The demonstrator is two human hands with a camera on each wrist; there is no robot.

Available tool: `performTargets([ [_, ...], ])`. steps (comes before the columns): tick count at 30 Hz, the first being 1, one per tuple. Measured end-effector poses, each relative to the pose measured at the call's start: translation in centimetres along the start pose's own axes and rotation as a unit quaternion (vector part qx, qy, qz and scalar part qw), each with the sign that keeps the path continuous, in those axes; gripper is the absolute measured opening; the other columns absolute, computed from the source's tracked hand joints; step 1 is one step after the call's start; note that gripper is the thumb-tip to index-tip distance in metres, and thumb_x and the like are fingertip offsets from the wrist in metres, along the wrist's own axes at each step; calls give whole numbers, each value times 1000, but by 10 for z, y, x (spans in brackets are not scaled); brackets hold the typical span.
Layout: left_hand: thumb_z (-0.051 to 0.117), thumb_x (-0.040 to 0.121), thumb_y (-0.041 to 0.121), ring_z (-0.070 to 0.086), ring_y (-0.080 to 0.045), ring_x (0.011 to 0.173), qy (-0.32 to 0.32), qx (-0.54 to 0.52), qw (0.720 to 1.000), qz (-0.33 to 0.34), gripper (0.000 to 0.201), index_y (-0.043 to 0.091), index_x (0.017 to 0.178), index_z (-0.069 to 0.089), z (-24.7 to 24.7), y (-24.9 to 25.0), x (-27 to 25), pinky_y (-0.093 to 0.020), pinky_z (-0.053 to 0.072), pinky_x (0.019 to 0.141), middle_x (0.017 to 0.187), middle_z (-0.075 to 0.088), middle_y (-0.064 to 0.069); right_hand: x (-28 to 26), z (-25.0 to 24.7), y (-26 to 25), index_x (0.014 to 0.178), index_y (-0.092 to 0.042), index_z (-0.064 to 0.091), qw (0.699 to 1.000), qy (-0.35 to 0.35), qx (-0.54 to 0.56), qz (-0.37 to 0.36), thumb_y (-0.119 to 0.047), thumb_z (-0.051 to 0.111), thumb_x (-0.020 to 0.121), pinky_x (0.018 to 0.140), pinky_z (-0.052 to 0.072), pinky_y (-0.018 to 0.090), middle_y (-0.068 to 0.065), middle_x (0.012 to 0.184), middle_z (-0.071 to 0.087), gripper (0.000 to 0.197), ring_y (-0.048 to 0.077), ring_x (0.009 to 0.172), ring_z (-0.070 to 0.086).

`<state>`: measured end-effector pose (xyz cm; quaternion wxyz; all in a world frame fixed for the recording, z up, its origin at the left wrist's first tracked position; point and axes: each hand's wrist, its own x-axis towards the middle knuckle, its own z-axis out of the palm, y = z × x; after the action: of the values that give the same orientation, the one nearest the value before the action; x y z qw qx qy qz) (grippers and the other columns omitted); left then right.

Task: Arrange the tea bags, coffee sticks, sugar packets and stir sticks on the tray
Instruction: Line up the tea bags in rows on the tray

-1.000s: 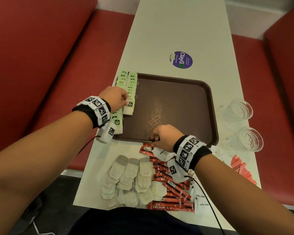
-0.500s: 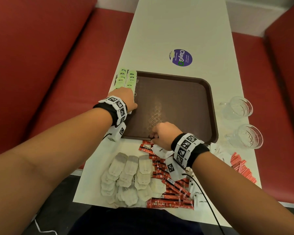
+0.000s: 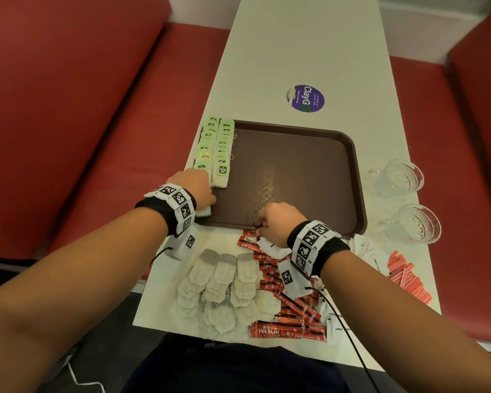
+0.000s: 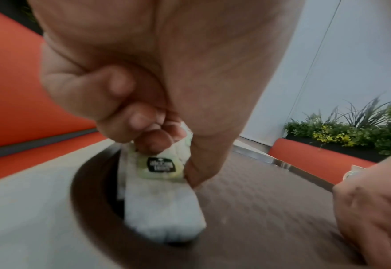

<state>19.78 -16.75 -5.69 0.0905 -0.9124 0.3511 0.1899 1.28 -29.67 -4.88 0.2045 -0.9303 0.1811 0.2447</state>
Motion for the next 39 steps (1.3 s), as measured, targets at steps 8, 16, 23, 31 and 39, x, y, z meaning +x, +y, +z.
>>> performTargets([
  [8,60,90,53,57,-16,75,42,-93,989,106,29,25,91,52,-12,-7,-38,-30,38,60,78,59,6,-26,4,-11,117,-25,65,997,31,-17,-70,-41,70,86,89,49,35,-4,109,58,36,18,104,51],
  [16,67,85,48,57,-10,97,-64,-59,938,336,22,32,101,68,31,2,-102,-32,49,85,103,60,13,-43,24,-23,99,-22,72,986,-37,-83,-140,-48,81,72,87,49,38,-7,114,60,39,18,104,47],
  [23,68,80,60,45,-12,112,-80,-4,931,355,52,31,123,59,55,1,-115,-31,45,92,123,46,7,-40,32,-24,113,-27,70,979,-50,-123,-152,-47,82,71,95,46,40,-7,132,54,48,19,114,44],
  [31,65,85,52,48,-15,110,-58,0,934,354,42,31,121,61,58,4,-112,-31,45,88,120,52,7,-39,34,-27,111,-32,69,975,-35,-140,-170,-34,75,77,92,42,36,-10,130,54,35,18,114,45],
  [39,45,98,40,60,-20,98,-24,6,932,362,33,21,107,71,51,2,-108,-33,48,82,105,71,3,-36,34,-26,113,-36,70,971,-34,-140,-192,-35,67,85,90,40,36,-10,129,57,28,18,114,46],
])
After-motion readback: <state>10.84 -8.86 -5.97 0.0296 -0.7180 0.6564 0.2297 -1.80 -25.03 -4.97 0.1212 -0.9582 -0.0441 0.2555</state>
